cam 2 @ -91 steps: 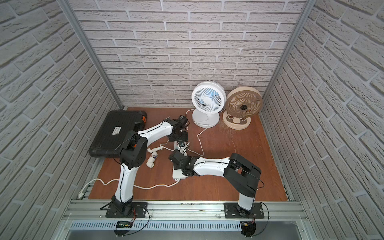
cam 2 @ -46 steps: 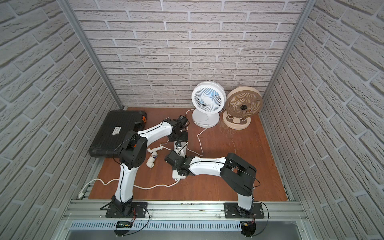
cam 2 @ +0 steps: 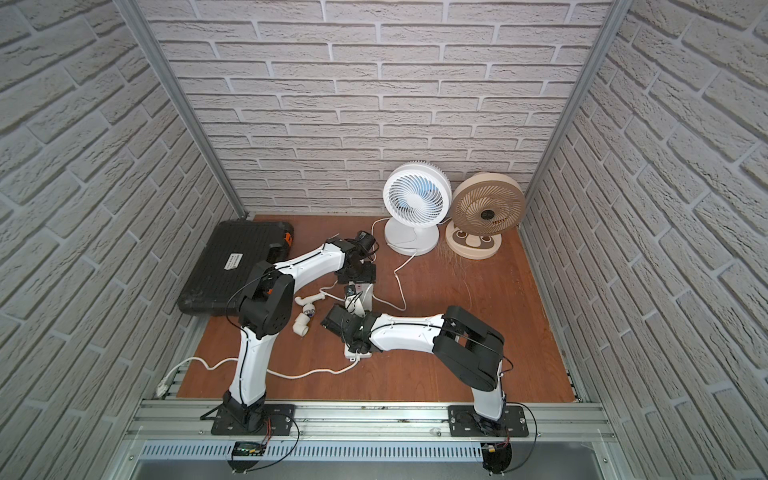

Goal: Unplug the desk fan from the power strip
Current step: Remove the plug from the socket.

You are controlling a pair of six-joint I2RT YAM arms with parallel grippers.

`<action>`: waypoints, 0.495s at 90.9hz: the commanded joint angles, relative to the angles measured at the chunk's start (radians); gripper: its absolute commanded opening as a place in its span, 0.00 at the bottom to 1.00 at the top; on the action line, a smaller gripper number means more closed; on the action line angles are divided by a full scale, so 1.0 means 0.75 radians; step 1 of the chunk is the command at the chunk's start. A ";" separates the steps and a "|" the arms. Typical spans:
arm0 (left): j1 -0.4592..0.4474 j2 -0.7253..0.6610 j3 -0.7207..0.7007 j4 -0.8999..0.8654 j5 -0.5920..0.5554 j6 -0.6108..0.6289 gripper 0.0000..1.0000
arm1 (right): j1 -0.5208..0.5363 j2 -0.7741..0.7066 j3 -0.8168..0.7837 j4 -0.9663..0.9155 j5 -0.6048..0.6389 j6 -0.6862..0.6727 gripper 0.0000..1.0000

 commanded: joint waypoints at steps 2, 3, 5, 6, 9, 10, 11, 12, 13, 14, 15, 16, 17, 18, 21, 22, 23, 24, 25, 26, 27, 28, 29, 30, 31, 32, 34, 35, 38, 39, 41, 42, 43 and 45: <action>0.015 0.089 -0.081 -0.079 0.060 0.003 0.00 | 0.004 -0.053 -0.044 0.046 0.057 -0.008 0.03; 0.014 0.089 -0.081 -0.079 0.060 0.003 0.00 | 0.003 -0.055 -0.047 0.050 0.053 -0.006 0.03; 0.014 0.086 -0.083 -0.080 0.060 0.004 0.00 | 0.002 -0.058 -0.056 0.059 0.048 -0.001 0.03; 0.014 0.086 -0.083 -0.079 0.060 0.003 0.00 | 0.001 -0.062 -0.061 0.063 0.044 0.001 0.03; 0.015 0.087 -0.084 -0.079 0.059 0.002 0.00 | -0.003 -0.068 -0.072 0.074 0.026 0.008 0.03; 0.015 0.086 -0.085 -0.079 0.058 0.002 0.00 | -0.005 -0.072 -0.077 0.077 0.022 0.010 0.03; 0.015 0.084 -0.086 -0.080 0.058 0.003 0.00 | -0.007 -0.074 -0.080 0.079 0.017 0.014 0.03; 0.016 0.083 -0.086 -0.080 0.058 0.004 0.00 | -0.009 -0.076 -0.084 0.082 0.012 0.017 0.03; 0.016 0.083 -0.086 -0.079 0.059 0.003 0.00 | -0.010 -0.079 -0.088 0.085 0.007 0.021 0.03; 0.015 0.083 -0.086 -0.080 0.058 0.003 0.00 | -0.012 -0.082 -0.093 0.091 0.004 0.025 0.03; 0.015 0.084 -0.085 -0.080 0.058 0.003 0.00 | -0.013 -0.087 -0.099 0.097 0.000 0.028 0.03; 0.014 0.084 -0.085 -0.079 0.058 0.002 0.00 | -0.015 -0.091 -0.105 0.101 -0.005 0.030 0.03; 0.014 0.084 -0.085 -0.078 0.058 0.002 0.00 | -0.017 -0.094 -0.110 0.107 -0.010 0.034 0.03; 0.014 0.084 -0.085 -0.078 0.059 0.003 0.00 | -0.019 -0.096 -0.114 0.113 -0.015 0.037 0.02; 0.014 0.084 -0.085 -0.079 0.058 0.003 0.00 | -0.028 -0.108 -0.131 0.127 -0.029 0.047 0.03; 0.015 0.084 -0.085 -0.079 0.059 0.003 0.00 | -0.031 -0.110 -0.136 0.133 -0.037 0.050 0.03; 0.015 0.083 -0.085 -0.080 0.059 0.003 0.00 | -0.033 -0.114 -0.142 0.140 -0.044 0.054 0.03; 0.015 0.083 -0.085 -0.079 0.061 0.003 0.00 | -0.036 -0.117 -0.148 0.148 -0.050 0.057 0.03; 0.015 0.083 -0.084 -0.078 0.060 0.003 0.00 | -0.039 -0.122 -0.154 0.153 -0.057 0.060 0.03; 0.014 0.082 -0.085 -0.077 0.061 0.003 0.00 | -0.041 -0.125 -0.162 0.161 -0.064 0.064 0.03; 0.015 0.082 -0.085 -0.077 0.062 0.003 0.00 | -0.045 -0.128 -0.169 0.170 -0.072 0.068 0.03; 0.016 0.082 -0.085 -0.078 0.063 0.003 0.00 | -0.048 -0.132 -0.175 0.179 -0.078 0.073 0.03; 0.015 0.081 -0.085 -0.078 0.063 0.003 0.00 | -0.051 -0.135 -0.181 0.187 -0.086 0.076 0.03; 0.016 0.081 -0.085 -0.077 0.064 0.003 0.00 | -0.054 -0.139 -0.189 0.195 -0.092 0.080 0.03; 0.016 0.081 -0.085 -0.078 0.063 0.003 0.00 | -0.057 -0.142 -0.196 0.201 -0.099 0.085 0.03; 0.017 0.081 -0.085 -0.077 0.063 0.003 0.00 | -0.060 -0.146 -0.201 0.206 -0.106 0.087 0.03; 0.018 0.081 -0.085 -0.078 0.063 0.003 0.00 | -0.066 -0.151 -0.211 0.218 -0.118 0.094 0.03; 0.017 0.081 -0.086 -0.077 0.063 0.003 0.00 | -0.068 -0.152 -0.216 0.222 -0.123 0.097 0.03; 0.018 0.079 -0.087 -0.077 0.063 0.003 0.00 | -0.073 -0.160 -0.228 0.237 -0.135 0.105 0.03; 0.018 0.079 -0.087 -0.077 0.063 0.003 0.00 | -0.075 -0.161 -0.230 0.240 -0.137 0.107 0.03; 0.018 0.079 -0.087 -0.077 0.063 0.003 0.00 | -0.077 -0.165 -0.237 0.245 -0.140 0.108 0.03; 0.019 0.079 -0.087 -0.078 0.064 0.003 0.00 | -0.078 -0.166 -0.238 0.246 -0.141 0.108 0.03; 0.021 0.079 -0.086 -0.077 0.064 0.003 0.00 | -0.078 -0.168 -0.240 0.247 -0.142 0.108 0.03; 0.021 0.076 -0.089 -0.078 0.064 0.003 0.00 | -0.079 -0.171 -0.241 0.247 -0.141 0.107 0.03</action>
